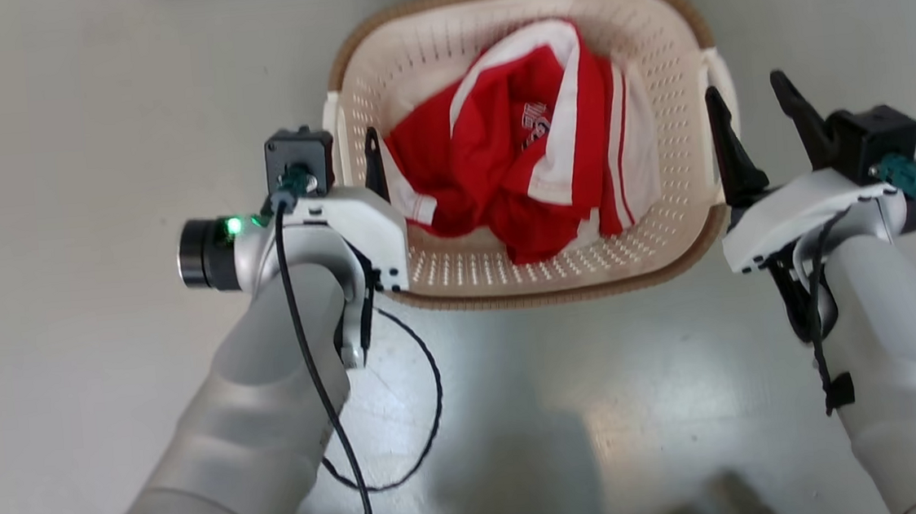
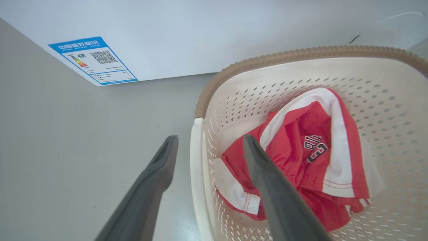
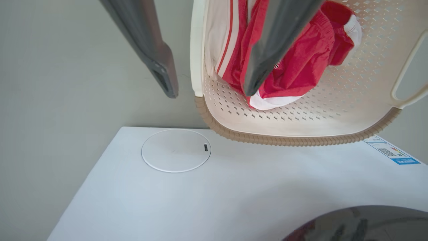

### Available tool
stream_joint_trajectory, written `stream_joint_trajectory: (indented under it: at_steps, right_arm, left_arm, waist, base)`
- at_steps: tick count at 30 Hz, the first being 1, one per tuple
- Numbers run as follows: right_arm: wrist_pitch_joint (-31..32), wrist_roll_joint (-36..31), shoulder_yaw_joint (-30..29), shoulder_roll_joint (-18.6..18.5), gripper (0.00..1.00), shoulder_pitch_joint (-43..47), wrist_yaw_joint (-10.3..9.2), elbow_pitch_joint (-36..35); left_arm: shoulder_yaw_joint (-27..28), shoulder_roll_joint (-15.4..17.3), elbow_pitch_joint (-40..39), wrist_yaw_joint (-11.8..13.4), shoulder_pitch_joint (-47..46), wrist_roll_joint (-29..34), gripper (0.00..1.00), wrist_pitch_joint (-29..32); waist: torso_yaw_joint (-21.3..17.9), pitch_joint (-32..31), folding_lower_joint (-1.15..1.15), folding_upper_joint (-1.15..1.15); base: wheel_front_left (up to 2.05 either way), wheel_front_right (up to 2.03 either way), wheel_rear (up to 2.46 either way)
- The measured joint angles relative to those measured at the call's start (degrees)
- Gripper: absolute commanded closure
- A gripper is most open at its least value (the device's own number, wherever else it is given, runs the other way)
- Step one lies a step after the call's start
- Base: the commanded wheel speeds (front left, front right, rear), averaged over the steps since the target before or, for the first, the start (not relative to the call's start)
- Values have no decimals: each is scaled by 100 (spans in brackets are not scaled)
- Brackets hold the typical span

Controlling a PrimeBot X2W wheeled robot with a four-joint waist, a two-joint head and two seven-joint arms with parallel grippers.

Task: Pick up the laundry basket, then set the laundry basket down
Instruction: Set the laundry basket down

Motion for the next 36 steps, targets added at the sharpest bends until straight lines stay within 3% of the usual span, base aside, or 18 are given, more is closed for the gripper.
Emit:
stream_joint_trajectory:
  at_steps: [10, 26, 36]
  right_arm:
    - [0, -148, -285, 104, 0, 611, 0, -377]
    - [0, -458, -219, 201, 0, 1773, 0, -859]
    - [0, -502, -220, 157, 0, 2696, 0, -1558]
  left_arm:
    - [1065, 48, -800, -349, 1081, 704, 0, 12]
    - [2472, 186, -1702, -1045, 2952, 1507, 0, 13]
    - [3216, 205, -2622, -1263, 4156, 1831, 0, 12]
  waist:
    - [-37, -1088, 0, 0]
    - [-268, -3202, 0, 0]
    - [-462, -4151, 0, 0]
  base:
    - [0, 0, 0]
    - [0, 0, 0]
    - [0, 0, 0]
